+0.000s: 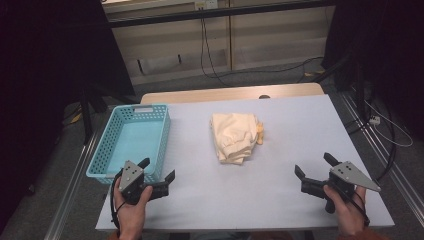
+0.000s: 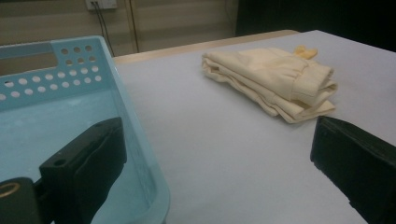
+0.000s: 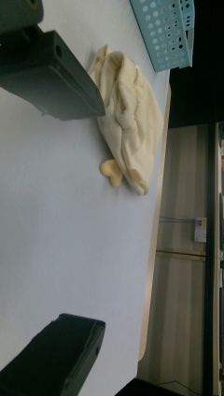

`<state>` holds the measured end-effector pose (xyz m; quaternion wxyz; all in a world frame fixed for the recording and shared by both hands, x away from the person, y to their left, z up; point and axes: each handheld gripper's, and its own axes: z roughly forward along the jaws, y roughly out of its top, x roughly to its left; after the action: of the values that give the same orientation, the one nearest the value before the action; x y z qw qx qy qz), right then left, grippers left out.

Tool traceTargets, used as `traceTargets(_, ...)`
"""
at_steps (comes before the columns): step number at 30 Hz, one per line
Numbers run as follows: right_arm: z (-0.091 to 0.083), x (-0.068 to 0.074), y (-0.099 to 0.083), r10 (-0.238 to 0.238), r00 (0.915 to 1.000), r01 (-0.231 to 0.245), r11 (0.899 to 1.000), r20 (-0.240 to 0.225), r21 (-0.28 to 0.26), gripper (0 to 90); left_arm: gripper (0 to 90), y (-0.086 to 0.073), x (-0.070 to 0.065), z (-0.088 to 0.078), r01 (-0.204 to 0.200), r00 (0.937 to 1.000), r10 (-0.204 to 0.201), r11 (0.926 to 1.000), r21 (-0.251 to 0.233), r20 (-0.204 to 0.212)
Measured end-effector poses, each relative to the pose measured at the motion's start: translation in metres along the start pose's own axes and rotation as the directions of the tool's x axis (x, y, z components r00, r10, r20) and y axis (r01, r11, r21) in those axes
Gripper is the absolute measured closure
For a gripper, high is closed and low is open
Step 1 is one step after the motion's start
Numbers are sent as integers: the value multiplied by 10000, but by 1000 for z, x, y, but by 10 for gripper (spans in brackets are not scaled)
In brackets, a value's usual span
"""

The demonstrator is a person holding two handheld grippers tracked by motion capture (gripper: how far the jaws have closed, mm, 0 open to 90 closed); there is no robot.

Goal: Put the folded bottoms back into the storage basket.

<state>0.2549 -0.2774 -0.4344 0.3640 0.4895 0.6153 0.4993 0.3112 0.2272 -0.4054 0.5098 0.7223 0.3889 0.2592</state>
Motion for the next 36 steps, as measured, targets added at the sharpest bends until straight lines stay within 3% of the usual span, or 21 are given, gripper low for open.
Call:
traceTargets(8,3,-1,-1,196,9995,-193,9998,-243,101,10,47,3,-3,3,-117,9992,106,9995,278,381)
traceTargets(19,3,-1,-1,219,9990,-213,9997,-378,144,10,54,6,-10,10,-361,9980,341,9986,378,523)
traceTargets(21,3,0,-1,193,9989,-187,9997,-420,150,10,53,7,-10,11,-382,9960,351,9986,370,823)
traceTargets(26,4,1,-1,185,9988,-178,9997,-447,163,10,55,10,-13,14,-413,9933,361,9981,448,1097)
traceTargets(36,4,-1,-1,230,9985,-221,9996,-497,179,10,56,20,-19,34,-543,9901,455,9965,630,1331)
